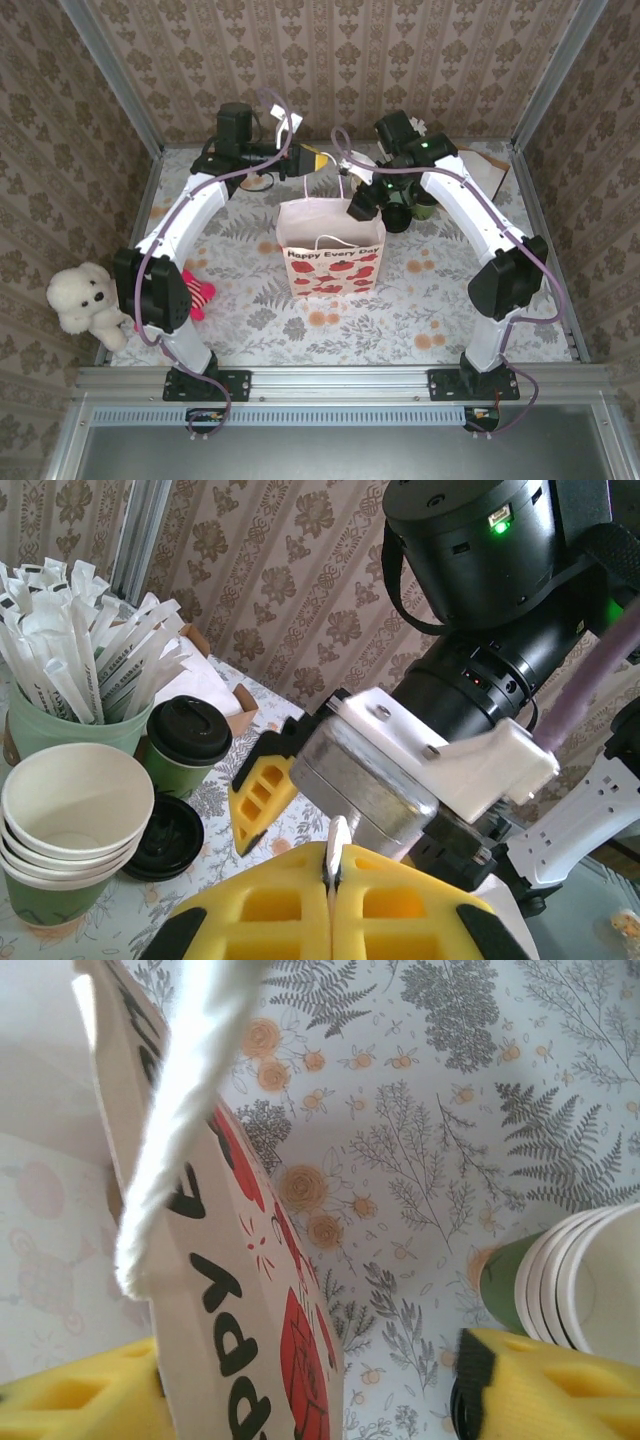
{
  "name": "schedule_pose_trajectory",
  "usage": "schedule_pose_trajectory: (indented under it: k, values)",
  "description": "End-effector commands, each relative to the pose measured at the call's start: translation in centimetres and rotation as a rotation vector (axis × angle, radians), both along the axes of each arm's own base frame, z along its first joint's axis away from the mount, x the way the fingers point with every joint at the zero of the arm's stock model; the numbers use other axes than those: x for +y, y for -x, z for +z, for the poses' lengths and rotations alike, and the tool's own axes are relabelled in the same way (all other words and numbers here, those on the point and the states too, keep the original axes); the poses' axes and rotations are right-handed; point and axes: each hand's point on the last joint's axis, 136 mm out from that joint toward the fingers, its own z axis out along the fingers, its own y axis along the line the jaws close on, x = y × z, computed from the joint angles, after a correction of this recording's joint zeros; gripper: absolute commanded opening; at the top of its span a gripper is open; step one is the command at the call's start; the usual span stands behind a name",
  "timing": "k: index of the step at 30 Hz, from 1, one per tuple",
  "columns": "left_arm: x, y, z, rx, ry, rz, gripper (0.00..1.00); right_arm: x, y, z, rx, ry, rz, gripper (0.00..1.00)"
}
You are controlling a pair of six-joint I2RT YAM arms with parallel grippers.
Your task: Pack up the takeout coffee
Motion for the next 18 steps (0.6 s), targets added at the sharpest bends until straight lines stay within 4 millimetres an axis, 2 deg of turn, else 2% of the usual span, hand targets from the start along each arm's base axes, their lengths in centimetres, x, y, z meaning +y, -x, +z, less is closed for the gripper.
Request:
schedule_pose_trajectory:
  k: [1, 4, 11, 14, 18]
  values:
    - [-0.4, 0.8, 1.1, -0.047, 0.018, -0.055, 0.0, 0.9, 1.1, 1.1, 0.006, -0.032, 0.049, 0.59]
    - [-0.3, 1.0, 1.1, -0.053, 0.013, -0.059, 0.0, 0.8, 1.6, 1.6, -0.01, -0.021, 0.048, 0.44]
    - [-0.2, 1.4, 1.2, -0.054, 0.012, -0.067, 0.0, 0.8, 3.1, 1.9, -0.041, 0.012, 0.035, 0.28]
    - [-0.2, 1.4, 1.3, -0.053, 0.008, -0.065, 0.0, 0.9, 3.5, 1.9, -0.05, 0.012, 0.02, 0.27]
    - [-0.1, 1.4, 1.4, -0.047, 0.001, -0.057, 0.0, 0.8, 3.8, 1.9, -0.038, -0.001, -0.023, 0.18]
